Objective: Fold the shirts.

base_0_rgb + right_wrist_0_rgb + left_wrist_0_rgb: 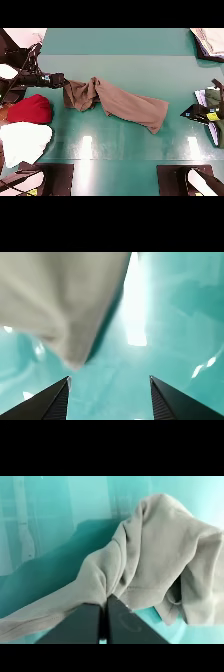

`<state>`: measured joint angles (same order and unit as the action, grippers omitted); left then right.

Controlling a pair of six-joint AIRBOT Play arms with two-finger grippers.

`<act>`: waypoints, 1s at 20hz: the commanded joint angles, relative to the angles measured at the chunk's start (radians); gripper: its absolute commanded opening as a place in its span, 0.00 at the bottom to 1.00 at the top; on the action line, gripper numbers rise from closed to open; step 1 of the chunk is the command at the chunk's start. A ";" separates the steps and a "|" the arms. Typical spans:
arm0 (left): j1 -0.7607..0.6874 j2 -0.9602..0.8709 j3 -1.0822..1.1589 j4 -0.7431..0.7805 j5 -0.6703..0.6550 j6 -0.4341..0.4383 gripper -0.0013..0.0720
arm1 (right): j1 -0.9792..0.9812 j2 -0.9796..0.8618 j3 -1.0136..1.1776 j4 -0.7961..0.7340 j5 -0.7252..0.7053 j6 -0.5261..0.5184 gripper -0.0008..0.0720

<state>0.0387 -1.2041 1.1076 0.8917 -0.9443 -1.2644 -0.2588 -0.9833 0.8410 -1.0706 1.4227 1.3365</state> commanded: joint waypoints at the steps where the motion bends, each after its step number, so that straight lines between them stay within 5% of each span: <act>1: 0.005 -0.003 0.011 0.011 -0.035 0.001 0.06 | -0.073 -0.093 -0.068 0.120 -0.122 -0.024 0.77; 4: 0.005 -0.003 0.011 0.011 -0.037 0.001 0.06 | 0.001 -0.273 -0.030 0.230 -0.256 -0.064 0.63; 11: 0.005 -0.003 0.011 0.012 -0.063 0.001 0.06 | 0.203 -0.603 0.237 0.214 -0.344 -0.010 0.61; 12: 0.005 -0.003 0.011 0.013 -0.067 0.001 0.06 | 0.215 -0.632 0.264 0.203 -0.325 -0.006 0.54; 14: 0.005 -0.003 0.011 0.015 -0.077 0.001 0.06 | 0.232 -0.670 0.303 0.204 -0.301 -0.026 0.14; 15: 0.005 -0.003 0.011 0.015 -0.082 0.001 0.06 | 0.241 -0.671 0.319 0.204 -0.303 -0.037 0.04; 20: 0.006 0.056 0.227 0.164 -0.152 0.000 0.06 | 0.230 -0.491 0.513 0.169 -0.261 -0.040 0.03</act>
<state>0.0433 -1.1812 1.2121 0.9657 -1.0546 -1.2636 -0.0235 -1.5589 1.2427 -0.8761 1.1316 1.3010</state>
